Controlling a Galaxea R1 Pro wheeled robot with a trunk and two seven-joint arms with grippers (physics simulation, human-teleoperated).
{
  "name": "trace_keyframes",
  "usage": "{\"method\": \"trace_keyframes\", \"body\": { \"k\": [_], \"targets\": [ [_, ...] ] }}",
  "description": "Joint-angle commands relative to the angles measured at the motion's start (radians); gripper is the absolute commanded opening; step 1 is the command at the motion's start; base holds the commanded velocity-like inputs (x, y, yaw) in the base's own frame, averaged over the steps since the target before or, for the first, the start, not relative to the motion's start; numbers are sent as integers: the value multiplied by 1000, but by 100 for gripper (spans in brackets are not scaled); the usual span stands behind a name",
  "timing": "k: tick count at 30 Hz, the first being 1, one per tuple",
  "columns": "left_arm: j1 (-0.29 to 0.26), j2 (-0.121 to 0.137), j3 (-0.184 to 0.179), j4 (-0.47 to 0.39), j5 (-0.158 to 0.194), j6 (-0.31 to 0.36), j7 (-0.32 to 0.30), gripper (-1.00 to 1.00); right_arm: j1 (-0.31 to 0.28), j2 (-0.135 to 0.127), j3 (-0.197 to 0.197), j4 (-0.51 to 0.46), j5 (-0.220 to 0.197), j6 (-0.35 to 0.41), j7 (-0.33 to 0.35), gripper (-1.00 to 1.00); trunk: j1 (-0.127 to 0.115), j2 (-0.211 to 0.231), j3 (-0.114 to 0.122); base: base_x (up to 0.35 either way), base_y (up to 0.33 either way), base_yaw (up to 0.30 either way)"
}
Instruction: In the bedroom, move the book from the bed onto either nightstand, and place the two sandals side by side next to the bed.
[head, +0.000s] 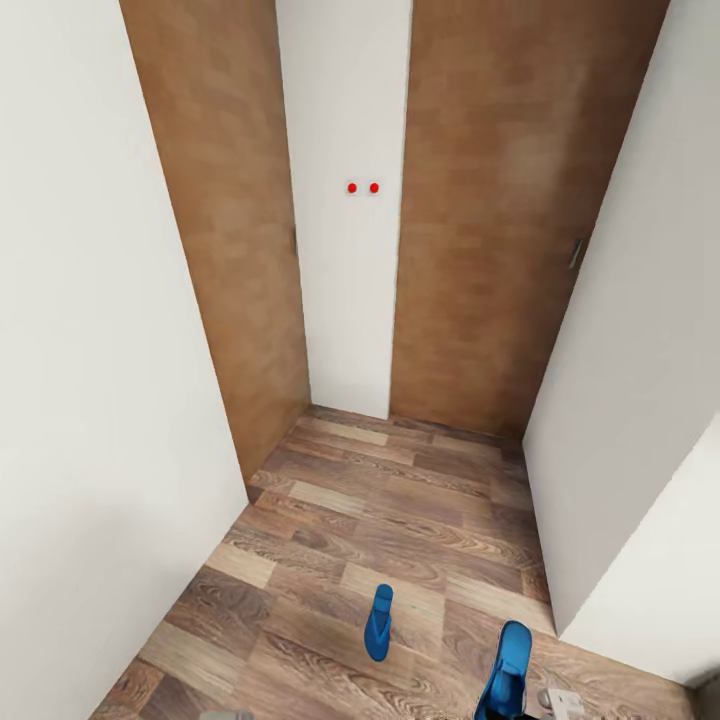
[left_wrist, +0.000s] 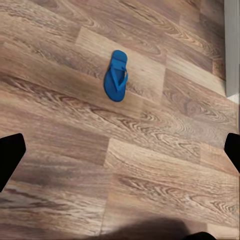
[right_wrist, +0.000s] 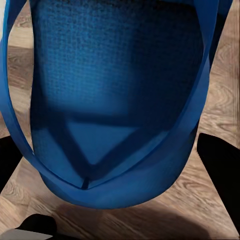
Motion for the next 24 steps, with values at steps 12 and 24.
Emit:
{"method": "trace_keyframes", "body": {
  "k": [12, 24],
  "targets": [
    [-1, -1, 7, 0, -1, 0, -8, 100, -2, 0, 7, 5, -8, -7, 4, -100, 0, -1, -1, 0, 0, -283],
    [-1, -1, 7, 0, -1, 0, -8, 100, -2, 0, 7, 5, -8, -7, 3, -100, 0, -1, -1, 0, 0, -188]
  ]
}}
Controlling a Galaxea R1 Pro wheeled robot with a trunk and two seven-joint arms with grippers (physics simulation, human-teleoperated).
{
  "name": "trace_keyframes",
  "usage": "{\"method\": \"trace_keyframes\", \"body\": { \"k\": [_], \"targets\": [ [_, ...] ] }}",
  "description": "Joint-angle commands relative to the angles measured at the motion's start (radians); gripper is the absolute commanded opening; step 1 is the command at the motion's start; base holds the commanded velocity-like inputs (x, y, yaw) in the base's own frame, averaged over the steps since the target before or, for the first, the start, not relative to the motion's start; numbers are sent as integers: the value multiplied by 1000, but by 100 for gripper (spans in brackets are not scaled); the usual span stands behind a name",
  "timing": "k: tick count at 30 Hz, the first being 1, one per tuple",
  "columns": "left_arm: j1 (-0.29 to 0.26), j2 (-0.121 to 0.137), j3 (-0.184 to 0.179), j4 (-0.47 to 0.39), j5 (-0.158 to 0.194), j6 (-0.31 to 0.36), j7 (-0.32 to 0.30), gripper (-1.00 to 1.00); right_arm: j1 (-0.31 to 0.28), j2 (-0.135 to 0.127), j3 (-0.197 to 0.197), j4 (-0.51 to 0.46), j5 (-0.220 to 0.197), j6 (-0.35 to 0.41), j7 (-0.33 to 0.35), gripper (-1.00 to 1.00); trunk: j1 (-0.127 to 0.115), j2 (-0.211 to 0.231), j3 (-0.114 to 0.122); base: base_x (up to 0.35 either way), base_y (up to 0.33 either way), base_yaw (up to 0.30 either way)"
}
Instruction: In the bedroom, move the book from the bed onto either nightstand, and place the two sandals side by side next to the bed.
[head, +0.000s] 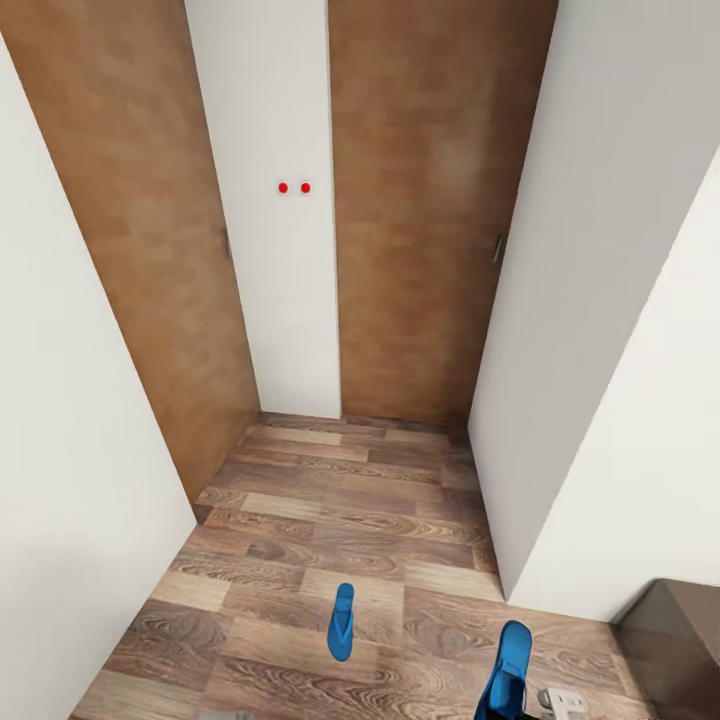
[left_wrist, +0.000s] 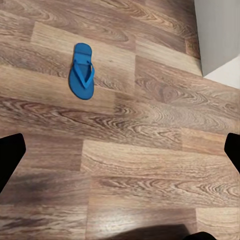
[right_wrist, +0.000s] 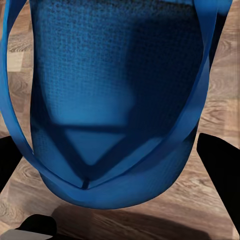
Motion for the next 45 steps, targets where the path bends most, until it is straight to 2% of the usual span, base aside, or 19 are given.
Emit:
{"method": "trace_keyframes", "body": {
  "k": [1, 11, 19, 26, 45],
  "targets": [
    [-1, -1, 7, 1, -1, 0, -8, 100, -2, 0, 8, 4, -8, -7, 4, -100, 0, -1, -1, 0, 0, -12],
    [-1, -1, 7, 0, -1, 0, -8, 100, -2, 0, 8, 4, -8, -7, 4, -100, 0, -1, -1, 0, 184, -2],
    [-1, -1, 7, 0, -1, 0, -8, 100, -2, 0, 8, 5, -8, -7, 4, -100, 0, -1, -1, 3, 35, 0],
    [-1, -1, 7, 0, -1, 0, -8, 100, -2, 0, 8, 4, -8, -7, 4, -100, 0, -1, -1, 128, 195, 0],
    [-1, -1, 7, 0, -1, 0, -8, 100, -2, 0, 8, 4, -8, -7, 4, -100, 0, -1, -1, 8, 10, 0]
  ]
}}
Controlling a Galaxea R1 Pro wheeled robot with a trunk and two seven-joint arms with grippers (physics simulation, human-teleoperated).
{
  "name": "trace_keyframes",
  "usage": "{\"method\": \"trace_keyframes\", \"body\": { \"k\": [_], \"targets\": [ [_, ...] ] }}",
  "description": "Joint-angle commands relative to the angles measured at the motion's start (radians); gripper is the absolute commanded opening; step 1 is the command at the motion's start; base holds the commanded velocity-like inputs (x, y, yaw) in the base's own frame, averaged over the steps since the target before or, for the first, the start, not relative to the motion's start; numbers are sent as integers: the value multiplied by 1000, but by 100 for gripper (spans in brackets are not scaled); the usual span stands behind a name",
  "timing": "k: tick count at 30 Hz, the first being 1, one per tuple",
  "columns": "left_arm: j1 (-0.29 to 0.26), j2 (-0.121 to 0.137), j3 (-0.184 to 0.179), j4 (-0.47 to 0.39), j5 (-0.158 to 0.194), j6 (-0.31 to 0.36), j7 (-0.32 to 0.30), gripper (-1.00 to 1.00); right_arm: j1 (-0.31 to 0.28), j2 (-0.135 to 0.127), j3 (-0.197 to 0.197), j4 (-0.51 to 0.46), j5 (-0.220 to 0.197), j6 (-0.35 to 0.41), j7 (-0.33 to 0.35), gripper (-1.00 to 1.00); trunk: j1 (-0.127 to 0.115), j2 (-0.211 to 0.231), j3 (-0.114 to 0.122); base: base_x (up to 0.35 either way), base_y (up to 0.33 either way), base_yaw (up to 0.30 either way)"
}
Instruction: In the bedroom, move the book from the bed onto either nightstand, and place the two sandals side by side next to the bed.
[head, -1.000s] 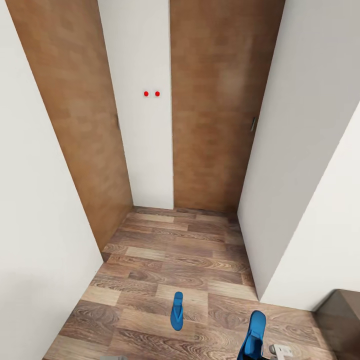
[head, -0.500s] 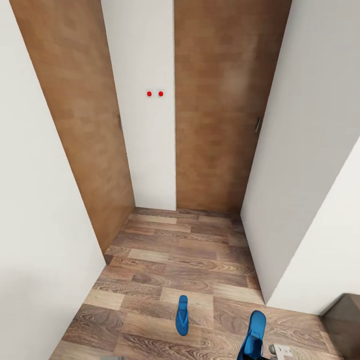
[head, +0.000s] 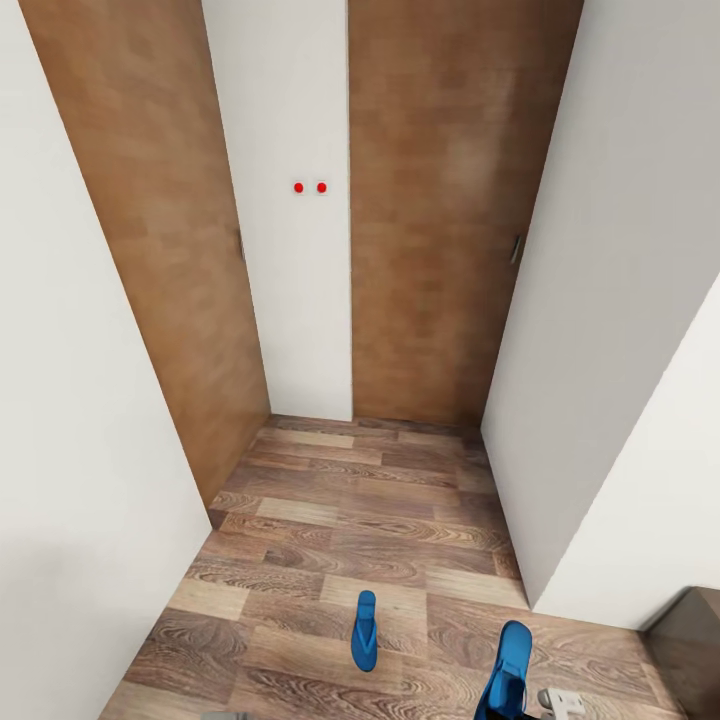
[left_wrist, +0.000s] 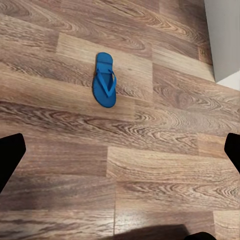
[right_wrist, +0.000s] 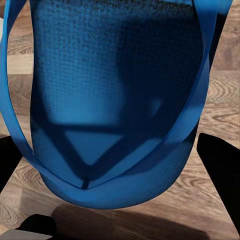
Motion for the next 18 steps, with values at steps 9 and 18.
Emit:
{"method": "trace_keyframes", "body": {
  "k": [9, 18],
  "targets": [
    [-1, -1, 7, 1, -1, 0, -8, 100, -2, 0, 8, 4, -8, -7, 5, -100, 0, -1, -1, 0, 0, 0],
    [-12, -11, -7, -82, -14, 72, 0, 100, -2, 0, 8, 4, -8, -7, 4, -100, 0, -1, -1, 0, 0, 0]
  ]
}}
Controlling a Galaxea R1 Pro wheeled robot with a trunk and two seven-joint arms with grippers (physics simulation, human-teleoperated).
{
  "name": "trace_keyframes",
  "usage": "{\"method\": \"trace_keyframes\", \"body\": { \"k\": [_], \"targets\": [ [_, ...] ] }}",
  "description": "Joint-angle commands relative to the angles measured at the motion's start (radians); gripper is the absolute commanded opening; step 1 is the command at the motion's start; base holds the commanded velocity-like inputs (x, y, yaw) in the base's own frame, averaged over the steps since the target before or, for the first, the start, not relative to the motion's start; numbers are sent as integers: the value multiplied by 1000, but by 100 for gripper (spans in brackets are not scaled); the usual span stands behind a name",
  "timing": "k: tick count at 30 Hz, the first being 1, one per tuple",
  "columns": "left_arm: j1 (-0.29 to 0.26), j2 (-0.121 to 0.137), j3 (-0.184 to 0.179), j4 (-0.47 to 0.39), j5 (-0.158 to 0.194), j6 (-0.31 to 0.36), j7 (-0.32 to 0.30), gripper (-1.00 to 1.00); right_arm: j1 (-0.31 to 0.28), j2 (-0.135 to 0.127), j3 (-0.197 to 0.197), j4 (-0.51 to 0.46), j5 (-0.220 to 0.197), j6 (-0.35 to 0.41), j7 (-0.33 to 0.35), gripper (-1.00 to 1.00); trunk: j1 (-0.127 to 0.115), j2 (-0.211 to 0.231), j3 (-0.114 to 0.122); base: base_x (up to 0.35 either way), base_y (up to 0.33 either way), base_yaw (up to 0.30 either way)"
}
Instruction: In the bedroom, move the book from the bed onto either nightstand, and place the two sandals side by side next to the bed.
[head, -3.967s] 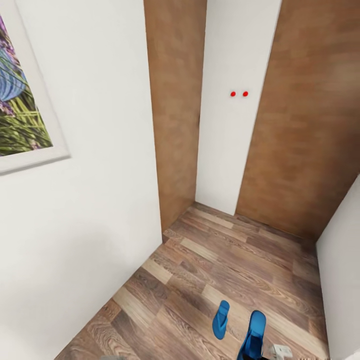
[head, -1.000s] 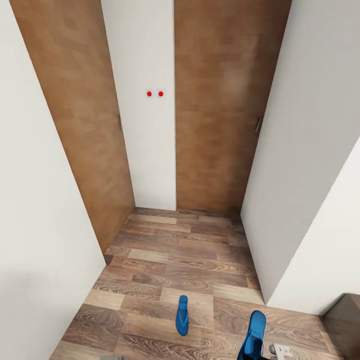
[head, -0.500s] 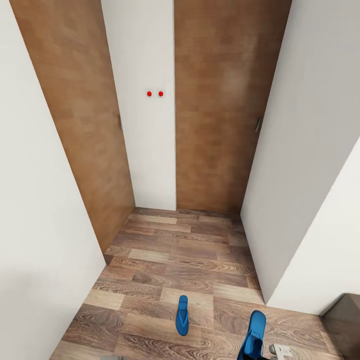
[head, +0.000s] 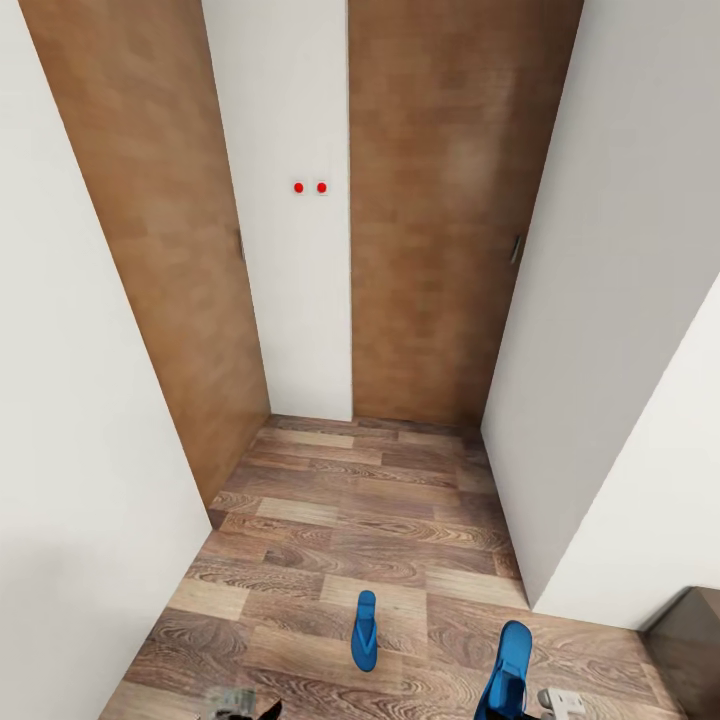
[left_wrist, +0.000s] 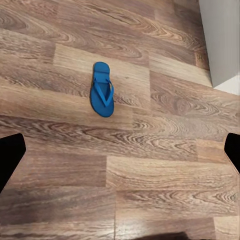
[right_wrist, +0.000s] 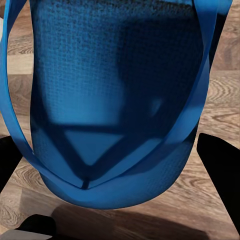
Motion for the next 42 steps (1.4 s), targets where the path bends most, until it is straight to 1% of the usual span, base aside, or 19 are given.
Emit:
{"method": "trace_keyframes", "body": {
  "k": [1, 2, 3, 5, 6, 7, 8, 9, 11, 12, 13, 14, 16, 19, 23, 34, 42],
  "targets": [
    [-5, -10, 5, -36, -7, 39, 4, 100, -2, 0, 8, 4, -8, -7, 4, -100, 0, -1, -1, 0, 0, 0],
    [-8, -21, 4, -80, -9, 80, 23, 100, -2, 0, 8, 4, -8, -7, 4, -100, 0, -1, -1, 0, 0, 0],
    [-10, -27, 3, -103, -11, 100, 36, 100, -2, 0, 8, 4, -8, -7, 4, -100, 0, -1, -1, 0, 0, 0],
    [-16, -61, -14, -192, -22, 167, 109, 100, -2, 0, 8, 4, -8, -7, 4, -100, 0, -1, -1, 0, 0, 0],
    [-19, -71, -22, -212, -25, 181, 131, 100, -2, 0, 8, 4, -8, -7, 4, -100, 0, -1, -1, 0, 0, 0],
    [-27, -87, -46, -247, -34, 202, 175, 100, -2, 0, 8, 4, -8, -7, 4, -100, 0, -1, -1, 0, 0, 0],
    [-41, -99, -77, -275, -42, 218, 217, 100, -2, 0, 8, 4, -8, -7, 3, -100, 0, -1, -1, 0, 0, 0],
    [-49, -103, -96, -286, -44, 224, 237, 100, -2, 0, 8, 4, -8, -7, 3, -100, 0, -1, -1, 0, 0, 0],
    [-81, -114, -171, -315, -50, 238, 308, 100, -2, 0, 8, 4, -8, -7, 3, -100, 0, -1, -1, 0, 0, 0],
    [-87, -117, -186, -320, -50, 241, 325, 100, -2, 0, 8, 4, -8, -7, 3, -100, 0, -1, -1, 0, 0, 0],
    [-96, -120, -210, -326, -50, 244, 356, 100, -2, 0, 8, 4, -8, -7, 3, -100, 0, -1, -1, 0, 0, 0],
    [-102, -122, -225, -329, -49, 247, 381, 100, -2, 0, 8, 4, -8, -7, 2, -100, 0, -1, -1, 0, 0, 0],
    [-109, -124, -239, -332, -49, 257, 406, 100, -2, 0, 8, 4, -8, -7, 3, -100, 0, -1, -1, 0, 0, 0],
    [-116, -125, -250, -333, -49, 275, 424, 100, -2, 0, 8, 4, -8, -7, 3, -100, 0, -1, -1, 0, 0, 0],
    [-119, -125, -255, -333, -50, 284, 430, 100, -2, 0, 8, 4, -8, -7, 3, -100, 0, -1, -1, 0, -2, 0],
    [-120, -124, -258, -332, -52, 284, 432, 100, -2, 0, 8, 4, -8, -7, 4, -100, 0, -1, -1, 76, -188, 0],
    [-120, -124, -258, -332, -50, 284, 432, 100, -2, 0, 8, 4, -8, -7, 4, -100, 0, -1, -1, 26, -37, 0]
  ]
}}
